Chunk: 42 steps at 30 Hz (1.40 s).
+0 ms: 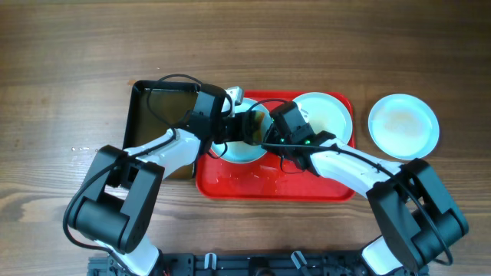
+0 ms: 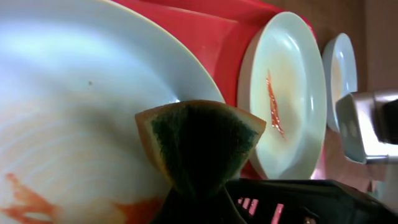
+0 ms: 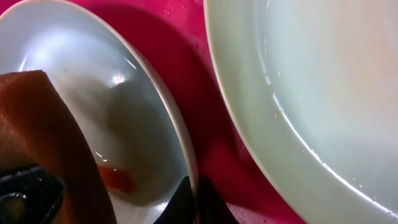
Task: Clean dirty plates on tray and stack at the side
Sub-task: 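Scrub the left white plate with the sponge in the left gripper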
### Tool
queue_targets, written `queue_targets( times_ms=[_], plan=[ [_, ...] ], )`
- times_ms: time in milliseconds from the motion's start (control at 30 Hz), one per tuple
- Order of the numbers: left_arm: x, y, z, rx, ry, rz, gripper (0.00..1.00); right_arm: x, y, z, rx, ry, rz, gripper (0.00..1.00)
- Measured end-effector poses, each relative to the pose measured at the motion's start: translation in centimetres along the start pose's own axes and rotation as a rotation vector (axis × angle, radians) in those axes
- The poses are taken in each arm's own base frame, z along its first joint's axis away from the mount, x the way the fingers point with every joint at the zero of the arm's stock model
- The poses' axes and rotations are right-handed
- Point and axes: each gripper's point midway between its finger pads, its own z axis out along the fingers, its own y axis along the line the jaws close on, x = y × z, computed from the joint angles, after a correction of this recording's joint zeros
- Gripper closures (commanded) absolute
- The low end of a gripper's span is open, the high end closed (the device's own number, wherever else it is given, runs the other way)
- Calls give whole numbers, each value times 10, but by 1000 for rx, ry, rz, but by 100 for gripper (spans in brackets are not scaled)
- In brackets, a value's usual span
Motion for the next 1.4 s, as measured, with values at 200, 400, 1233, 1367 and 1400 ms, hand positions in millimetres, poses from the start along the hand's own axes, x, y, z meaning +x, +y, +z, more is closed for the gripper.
queue_targets(
  times_ms=[200,400,1233,1367,1400],
  plan=[
    [6,0,0,6,28,-42,96,0,0,0,2,1,-4,94],
    [9,1,0,0,37,-63,96,0,0,0,1,1,-4,94],
    [-6,66,-15,-273,-5,-118,96,0,-1,1,3,2,-19,94],
    [-9,76,-27,-298,5,-89,96,0,-1,1,3,2,-22,94],
    [-9,78,-30,-308,3,-86,96,0,-1,1,3,2,-22,94]
  ],
)
